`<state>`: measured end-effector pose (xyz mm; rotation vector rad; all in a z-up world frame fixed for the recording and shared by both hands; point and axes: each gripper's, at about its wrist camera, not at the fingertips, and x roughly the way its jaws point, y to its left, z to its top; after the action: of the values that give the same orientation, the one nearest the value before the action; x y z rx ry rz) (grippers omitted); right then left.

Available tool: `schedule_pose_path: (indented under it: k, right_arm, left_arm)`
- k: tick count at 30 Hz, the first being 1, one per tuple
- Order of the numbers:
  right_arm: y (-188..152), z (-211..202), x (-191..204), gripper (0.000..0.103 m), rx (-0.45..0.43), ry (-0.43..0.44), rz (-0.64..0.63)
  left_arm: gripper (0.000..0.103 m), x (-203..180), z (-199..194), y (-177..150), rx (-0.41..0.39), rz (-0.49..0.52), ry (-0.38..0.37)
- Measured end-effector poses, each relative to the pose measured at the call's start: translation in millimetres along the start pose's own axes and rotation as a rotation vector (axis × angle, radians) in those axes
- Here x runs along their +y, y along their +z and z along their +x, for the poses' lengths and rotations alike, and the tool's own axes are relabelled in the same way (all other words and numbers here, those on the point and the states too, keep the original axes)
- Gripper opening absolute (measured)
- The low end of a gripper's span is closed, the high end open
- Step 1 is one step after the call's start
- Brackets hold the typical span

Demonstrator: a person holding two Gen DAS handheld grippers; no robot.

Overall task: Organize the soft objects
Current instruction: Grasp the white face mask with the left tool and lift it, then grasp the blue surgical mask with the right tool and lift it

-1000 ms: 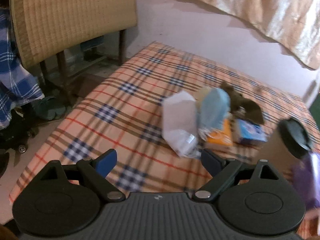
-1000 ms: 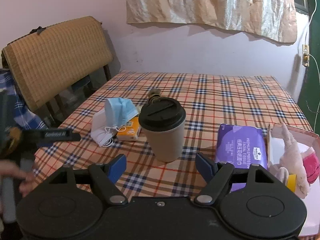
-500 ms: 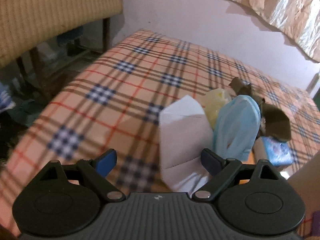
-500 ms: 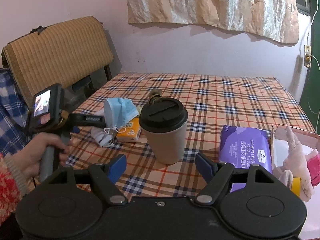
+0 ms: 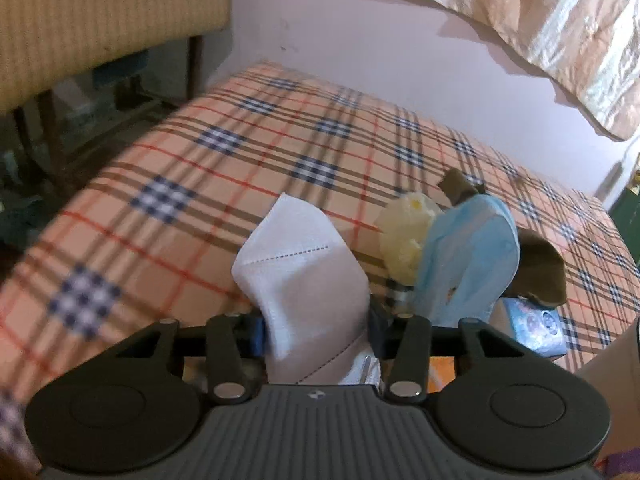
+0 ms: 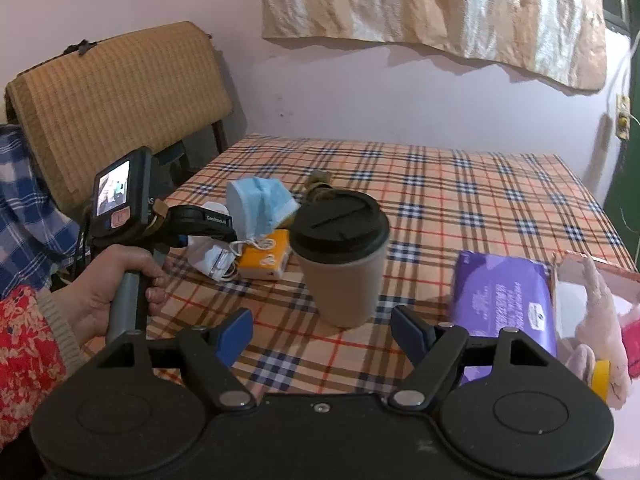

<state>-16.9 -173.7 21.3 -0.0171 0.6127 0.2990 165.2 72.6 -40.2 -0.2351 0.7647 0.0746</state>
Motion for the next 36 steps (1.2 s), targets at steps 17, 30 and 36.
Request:
schedule_pose_path:
  k: [17,30,36]
  right_arm:
    - [72,118,102,0.090,-0.054,0.011,0.022]
    - [84,240,84,0.089,0.080,-0.110,0.056]
    - [80,238,79,0.043,0.067,-0.073,0.070]
  left_arm:
    - [0.048,56,-88,-34,-0.038,-0.011,0.058]
    - [0.048,69,-78,-37,-0.046,-0.074,-0.006]
    - [0.048,73,-78,-39,-0.047,-0.086,-0.006]
